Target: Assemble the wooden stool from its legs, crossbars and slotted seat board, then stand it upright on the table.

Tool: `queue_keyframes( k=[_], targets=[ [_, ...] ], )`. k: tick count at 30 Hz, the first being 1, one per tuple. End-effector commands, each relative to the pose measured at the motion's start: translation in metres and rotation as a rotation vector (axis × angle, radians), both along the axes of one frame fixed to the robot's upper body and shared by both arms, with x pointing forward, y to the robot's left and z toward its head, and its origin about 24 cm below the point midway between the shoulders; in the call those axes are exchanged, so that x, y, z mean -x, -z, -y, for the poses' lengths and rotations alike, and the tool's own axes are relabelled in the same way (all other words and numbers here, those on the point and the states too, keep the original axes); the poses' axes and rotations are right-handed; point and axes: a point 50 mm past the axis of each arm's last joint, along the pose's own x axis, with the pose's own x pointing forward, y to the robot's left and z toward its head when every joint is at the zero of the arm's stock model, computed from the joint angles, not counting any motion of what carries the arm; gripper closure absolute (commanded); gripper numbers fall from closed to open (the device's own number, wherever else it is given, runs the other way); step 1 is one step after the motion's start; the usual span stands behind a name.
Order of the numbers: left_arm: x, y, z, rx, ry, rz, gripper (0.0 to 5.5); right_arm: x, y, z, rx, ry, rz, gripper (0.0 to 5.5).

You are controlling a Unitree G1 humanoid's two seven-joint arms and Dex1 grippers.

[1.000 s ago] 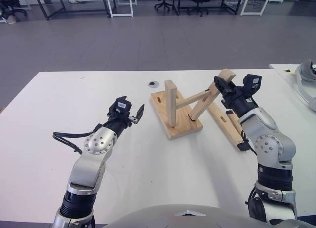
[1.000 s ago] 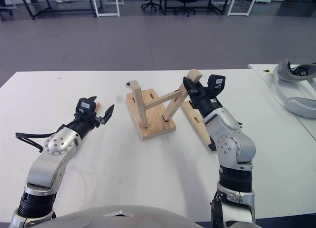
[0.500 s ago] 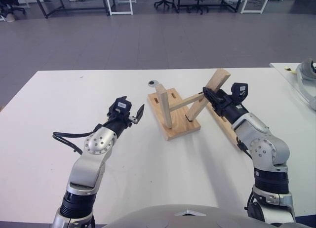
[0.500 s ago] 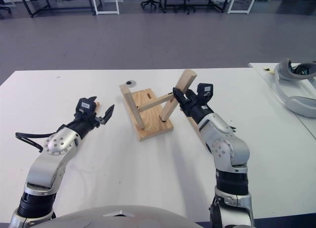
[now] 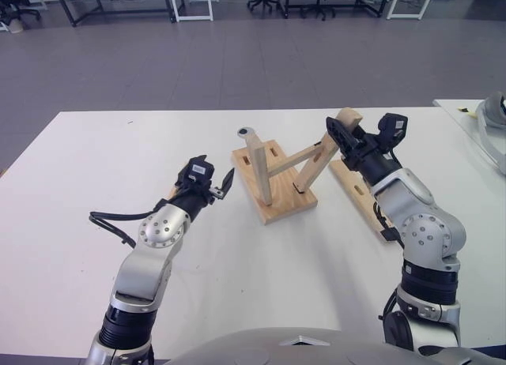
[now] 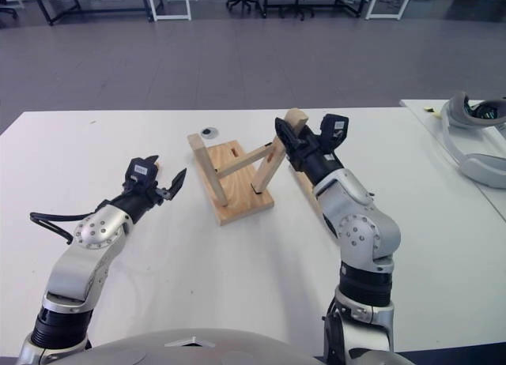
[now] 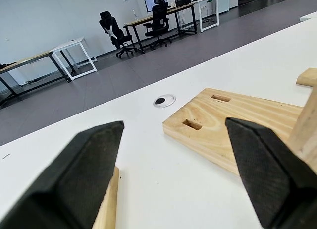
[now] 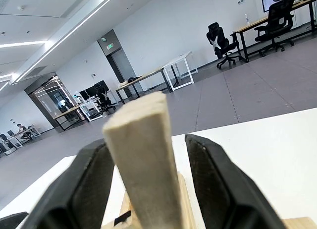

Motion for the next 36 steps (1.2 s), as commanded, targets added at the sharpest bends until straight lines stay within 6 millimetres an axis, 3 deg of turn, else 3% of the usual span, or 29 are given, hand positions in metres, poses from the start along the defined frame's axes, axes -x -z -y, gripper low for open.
queue_keyframes(
  k=[1, 5, 9, 14, 18, 25, 30, 33, 36],
  targets=[
    [-0.001, 0.001, 0.002, -0.010, -0.012, 0.007, 1.73, -0.014, -0.018, -0.014, 0.125, -0.029, 0.030, 2.99],
    [-0.001, 0.001, 0.002, -0.006, -0.020, 0.008, 1.73, -0.016, -0.016, -0.011, 0.236, -0.007, 0.025, 2.99],
    [0.000, 0.001, 0.003, -0.002, -0.020, 0.005, 1.73, -0.004, 0.034, -0.005, 0.497, -0.001, -0.128, 2.99],
    [0.000, 0.002, 0.001, -0.004, -0.029, 0.004, 1.73, 0.021, 0.076, -0.001, 0.584, -0.040, -0.268, 2.99],
    [-0.001, 0.002, 0.003, -0.002, -0.027, 0.004, 1.73, 0.021, 0.080, -0.004, 0.606, -0.068, -0.281, 2.99],
    [-0.002, 0.003, 0.002, 0.003, -0.039, 0.005, 1.73, 0.035, 0.105, -0.003, 0.748, -0.116, -0.398, 2.99],
    [-0.003, 0.004, 0.001, 0.009, -0.048, 0.008, 1.73, 0.047, 0.121, -0.010, 0.696, -0.177, -0.475, 2.99],
    [-0.004, 0.005, 0.001, 0.012, -0.050, 0.008, 1.73, 0.046, 0.116, -0.013, 0.652, -0.186, -0.445, 2.99],
    [-0.006, 0.006, -0.001, 0.016, -0.053, 0.010, 1.73, 0.019, 0.076, -0.008, 0.454, -0.034, -0.249, 2.99]
  ],
)
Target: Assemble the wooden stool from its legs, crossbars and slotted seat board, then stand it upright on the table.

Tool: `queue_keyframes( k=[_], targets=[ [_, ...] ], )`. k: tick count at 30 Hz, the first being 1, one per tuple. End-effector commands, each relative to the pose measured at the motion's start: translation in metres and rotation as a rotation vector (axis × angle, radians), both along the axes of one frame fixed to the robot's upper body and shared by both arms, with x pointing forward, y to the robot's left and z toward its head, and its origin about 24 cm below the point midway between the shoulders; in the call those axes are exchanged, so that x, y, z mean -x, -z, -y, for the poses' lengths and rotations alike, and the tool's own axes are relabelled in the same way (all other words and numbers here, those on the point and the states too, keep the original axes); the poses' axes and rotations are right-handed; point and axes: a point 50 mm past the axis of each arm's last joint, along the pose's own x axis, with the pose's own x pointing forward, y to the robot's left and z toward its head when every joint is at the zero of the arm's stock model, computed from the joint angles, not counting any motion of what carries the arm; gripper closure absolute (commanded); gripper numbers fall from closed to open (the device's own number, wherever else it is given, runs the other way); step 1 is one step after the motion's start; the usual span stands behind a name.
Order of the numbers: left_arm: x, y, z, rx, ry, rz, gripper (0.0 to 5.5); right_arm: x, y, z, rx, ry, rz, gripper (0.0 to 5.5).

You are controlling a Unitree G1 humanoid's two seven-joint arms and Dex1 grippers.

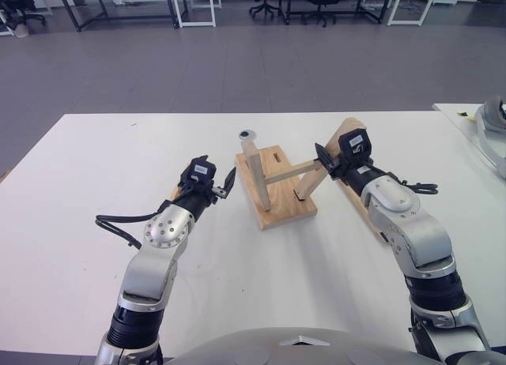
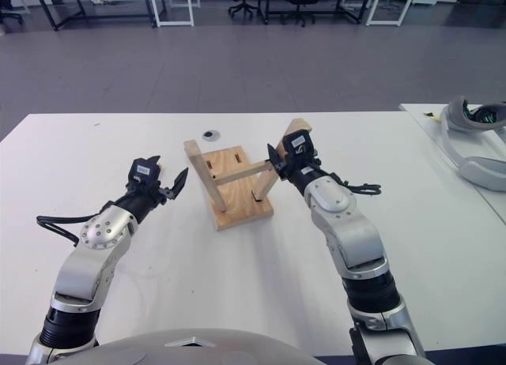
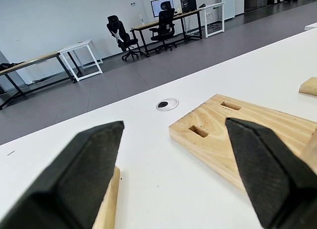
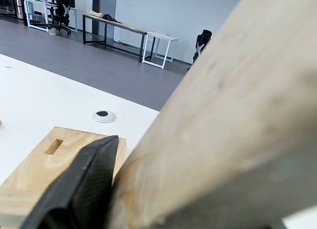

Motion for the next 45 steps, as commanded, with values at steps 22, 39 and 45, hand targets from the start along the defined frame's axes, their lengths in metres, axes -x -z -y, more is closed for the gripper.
queue_keyframes(
  k=[22, 39, 45],
  targets=[
    [-0.009, 0.003, -0.007, -0.010, -0.033, 0.025, 1.73, -0.004, -0.071, 0.013, -0.638, -0.075, 0.304, 0.40],
    [-0.006, 0.003, -0.013, -0.023, -0.052, 0.021, 1.73, 0.012, -0.086, -0.052, -0.314, -0.238, 0.262, 2.90],
    [-0.004, 0.004, -0.015, -0.028, -0.047, 0.012, 1.73, 0.037, 0.034, -0.042, -0.227, -0.068, -0.431, 4.23]
  ],
)
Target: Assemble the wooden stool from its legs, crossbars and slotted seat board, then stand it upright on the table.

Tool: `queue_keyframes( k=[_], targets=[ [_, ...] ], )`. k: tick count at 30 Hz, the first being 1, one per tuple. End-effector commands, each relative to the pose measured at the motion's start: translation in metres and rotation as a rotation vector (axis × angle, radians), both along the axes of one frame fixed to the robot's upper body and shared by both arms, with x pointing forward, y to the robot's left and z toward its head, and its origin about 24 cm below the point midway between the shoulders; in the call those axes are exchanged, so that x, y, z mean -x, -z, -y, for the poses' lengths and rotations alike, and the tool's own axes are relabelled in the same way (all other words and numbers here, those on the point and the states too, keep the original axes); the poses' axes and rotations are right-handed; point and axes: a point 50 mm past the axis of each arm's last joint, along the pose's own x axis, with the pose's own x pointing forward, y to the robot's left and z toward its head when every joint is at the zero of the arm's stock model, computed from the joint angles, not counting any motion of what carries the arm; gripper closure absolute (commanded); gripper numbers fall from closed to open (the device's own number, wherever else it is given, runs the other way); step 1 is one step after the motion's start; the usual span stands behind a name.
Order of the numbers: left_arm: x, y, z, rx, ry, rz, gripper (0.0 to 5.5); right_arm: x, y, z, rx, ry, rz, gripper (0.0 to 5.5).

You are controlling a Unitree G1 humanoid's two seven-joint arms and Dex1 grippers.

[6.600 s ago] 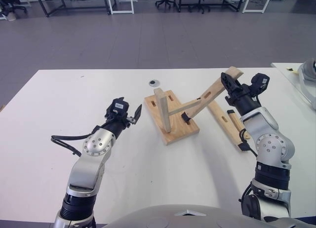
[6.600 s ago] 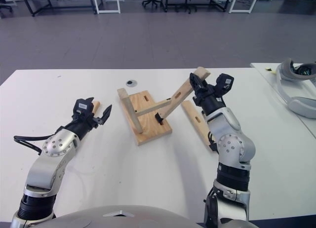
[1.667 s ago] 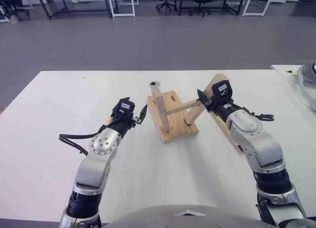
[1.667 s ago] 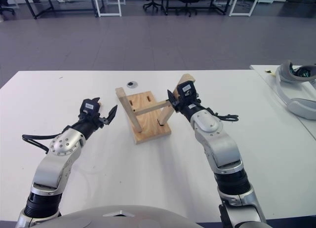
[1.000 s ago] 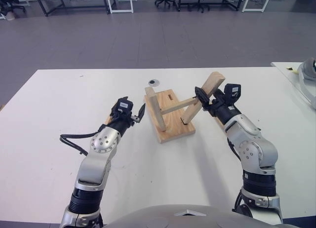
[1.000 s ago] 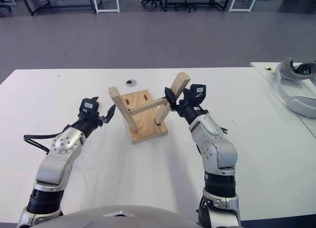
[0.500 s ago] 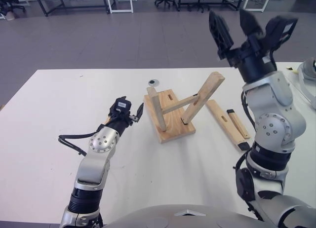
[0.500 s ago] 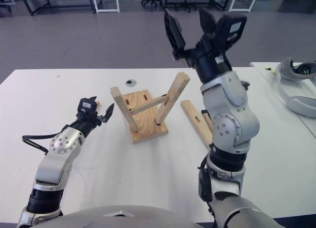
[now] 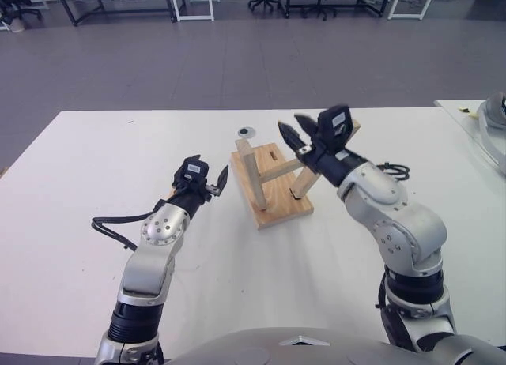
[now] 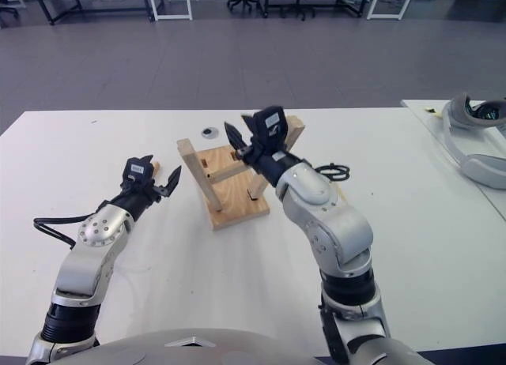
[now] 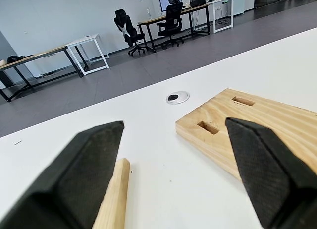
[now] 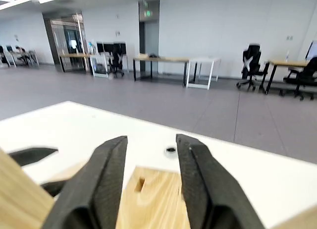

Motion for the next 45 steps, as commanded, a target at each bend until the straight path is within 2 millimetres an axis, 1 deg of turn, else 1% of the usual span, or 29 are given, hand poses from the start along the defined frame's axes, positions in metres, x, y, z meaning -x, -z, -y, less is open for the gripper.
queue_keyframes(
  k=[1, 2, 4, 5, 7, 9, 10, 13, 15, 16, 17, 18, 19, 20, 22, 23, 25, 26, 27, 28, 29, 30, 33, 35, 36, 38, 40, 43, 45],
  targets=[
    [0.001, -0.001, -0.005, -0.028, -0.004, -0.001, 1.73, 0.023, 0.075, 0.014, 0.023, 0.107, -0.481, 4.40],
    [0.001, -0.001, -0.006, -0.029, -0.005, -0.002, 1.73, 0.025, 0.080, 0.015, 0.001, 0.115, -0.541, 4.65],
    [0.001, -0.002, -0.006, -0.030, -0.006, -0.001, 1.73, 0.027, 0.083, 0.013, -0.034, 0.108, -0.588, 5.10],
    [0.001, -0.002, -0.006, -0.030, -0.007, -0.001, 1.73, 0.024, 0.079, 0.012, -0.044, 0.106, -0.561, 5.23],
    [0.002, -0.002, -0.007, -0.028, -0.010, -0.002, 1.73, 0.017, 0.064, 0.009, -0.076, 0.094, -0.454, 5.43],
    [0.004, -0.001, -0.007, -0.028, -0.013, -0.005, 1.73, 0.008, 0.043, 0.008, -0.090, 0.083, -0.290, 5.43],
    [0.005, -0.001, -0.007, -0.028, -0.015, -0.006, 1.73, 0.004, 0.030, 0.008, -0.093, 0.073, -0.191, 5.43],
    [0.005, -0.002, -0.008, -0.027, -0.024, 0.000, 1.73, -0.005, -0.023, 0.018, -0.071, 0.031, 0.204, 5.43],
    [0.004, -0.004, -0.009, -0.027, -0.031, 0.007, 1.73, -0.010, -0.057, 0.027, -0.086, 0.025, 0.395, 5.43],
    [0.003, -0.009, -0.008, -0.023, -0.031, 0.024, 1.73, -0.014, -0.081, 0.035, -0.118, 0.048, 0.492, 5.43],
    [0.002, -0.016, -0.006, -0.014, -0.029, 0.047, 1.73, -0.019, -0.101, 0.045, -0.157, 0.090, 0.562, 5.43],
    [0.000, -0.023, -0.003, 0.001, -0.032, 0.067, 1.73, -0.024, -0.117, 0.055, -0.187, 0.139, 0.605, 5.43],
    [0.000, -0.029, 0.000, 0.028, -0.037, 0.083, 1.73, -0.029, -0.127, 0.066, -0.220, 0.190, 0.616, 5.43],
    [0.000, -0.035, 0.003, 0.079, -0.045, 0.093, 1.73, -0.036, -0.128, 0.079, -0.222, 0.250, 0.606, 5.43],
    [0.002, -0.043, 0.009, 0.162, -0.067, 0.098, 1.73, -0.054, -0.110, 0.102, -0.171, 0.364, 0.487, 5.43],
    [0.003, -0.044, 0.011, 0.187, -0.085, 0.090, 1.73, -0.063, -0.090, 0.108, -0.096, 0.387, 0.396, 5.43],
    [0.005, -0.039, 0.013, 0.218, -0.125, 0.048, 1.73, -0.071, -0.035, 0.106, 0.066, 0.336, 0.183, 5.43],
    [0.005, -0.036, 0.014, 0.230, -0.142, 0.025, 1.73, -0.070, -0.012, 0.102, 0.143, 0.298, 0.110, 5.43],
    [0.005, -0.034, 0.014, 0.246, -0.158, -0.001, 1.73, -0.064, 0.002, 0.095, 0.182, 0.238, 0.074, 5.43],
    [0.005, -0.034, 0.016, 0.265, -0.165, -0.021, 1.73, -0.057, 0.007, 0.085, 0.182, 0.175, 0.068, 5.43],
    [0.005, -0.035, 0.018, 0.280, -0.163, -0.035, 1.73, -0.051, 0.006, 0.076, 0.151, 0.115, 0.085, 5.43],
    [0.006, -0.039, 0.021, 0.289, -0.150, -0.046, 1.73, -0.045, -0.001, 0.067, 0.102, 0.068, 0.119, 5.43],
    [0.008, -0.064, 0.029, 0.302, -0.105, -0.031, 1.73, -0.032, -0.028, 0.060, 0.040, 0.034, 0.225, 5.43],
    [0.007, -0.075, 0.031, 0.300, -0.096, -0.022, 1.73, -0.023, -0.037, 0.053, 0.048, 0.009, 0.264, 5.43],
    [0.006, -0.076, 0.031, 0.301, -0.100, -0.026, 1.73, -0.018, -0.038, 0.049, 0.056, -0.010, 0.269, 5.43],
    [0.005, -0.070, 0.030, 0.296, -0.113, -0.057, 1.73, -0.014, -0.028, 0.044, 0.106, -0.029, 0.248, 5.43],
    [0.005, -0.064, 0.031, 0.283, -0.107, -0.076, 1.73, -0.012, -0.019, 0.045, 0.144, -0.032, 0.215, 5.43],
    [0.010, -0.052, 0.037, 0.282, -0.079, -0.129, 1.73, -0.011, -0.006, 0.052, 0.199, -0.028, 0.170, 5.43],
    [0.018, -0.036, 0.034, 0.269, -0.081, -0.183, 1.73, -0.014, 0.001, 0.064, 0.221, 0.017, 0.148, 5.43]
  ],
)
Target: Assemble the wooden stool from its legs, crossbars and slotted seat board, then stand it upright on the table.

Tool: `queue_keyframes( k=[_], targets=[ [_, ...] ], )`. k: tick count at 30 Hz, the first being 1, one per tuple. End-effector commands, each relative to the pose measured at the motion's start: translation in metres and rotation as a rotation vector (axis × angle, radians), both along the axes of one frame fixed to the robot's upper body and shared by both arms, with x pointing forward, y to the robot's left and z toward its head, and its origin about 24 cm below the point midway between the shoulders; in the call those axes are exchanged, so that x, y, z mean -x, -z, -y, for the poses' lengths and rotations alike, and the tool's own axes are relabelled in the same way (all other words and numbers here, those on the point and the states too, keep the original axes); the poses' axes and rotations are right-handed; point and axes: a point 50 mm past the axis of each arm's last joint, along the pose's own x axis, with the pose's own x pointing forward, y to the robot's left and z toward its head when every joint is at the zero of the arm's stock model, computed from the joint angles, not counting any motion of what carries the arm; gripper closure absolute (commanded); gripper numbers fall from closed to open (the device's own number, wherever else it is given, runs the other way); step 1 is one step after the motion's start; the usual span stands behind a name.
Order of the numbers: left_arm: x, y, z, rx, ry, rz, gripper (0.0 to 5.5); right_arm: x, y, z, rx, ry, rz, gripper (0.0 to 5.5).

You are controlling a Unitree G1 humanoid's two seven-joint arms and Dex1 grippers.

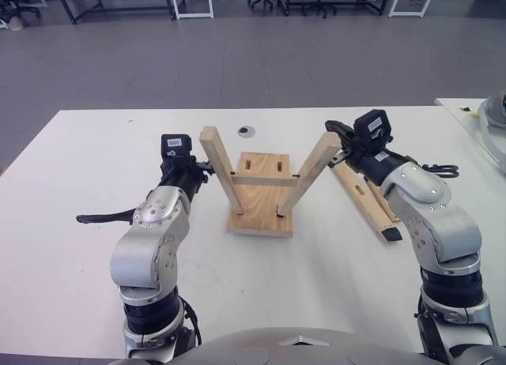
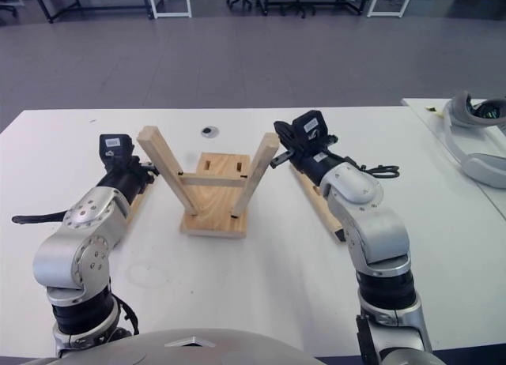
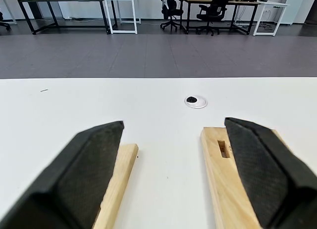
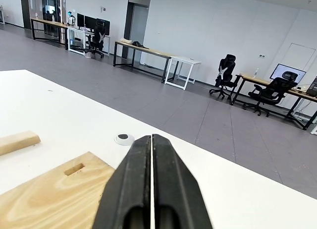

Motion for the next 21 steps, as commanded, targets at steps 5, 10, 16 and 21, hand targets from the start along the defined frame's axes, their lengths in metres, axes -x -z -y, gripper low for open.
queue_keyframes(
  k=[5, 10, 16, 21],
  targets=[
    [0.021, 0.034, -0.028, -0.075, 0.045, -0.070, 1.73, -0.005, 0.011, 0.018, 0.012, 0.031, -0.013, 5.43],
    [-0.003, -0.073, -0.078, -0.099, -0.011, 0.401, 1.73, -0.020, -0.047, 0.053, -0.294, 0.143, 0.200, 5.43],
    [0.005, -0.172, -0.040, 0.156, 0.243, 0.711, 1.73, 0.003, -0.141, 0.037, -0.560, -0.163, 0.430, 5.43],
    [0.008, -0.155, -0.009, 0.254, 0.314, 0.575, 1.73, 0.015, -0.125, 0.005, -0.568, -0.296, 0.285, 5.43]
  ],
)
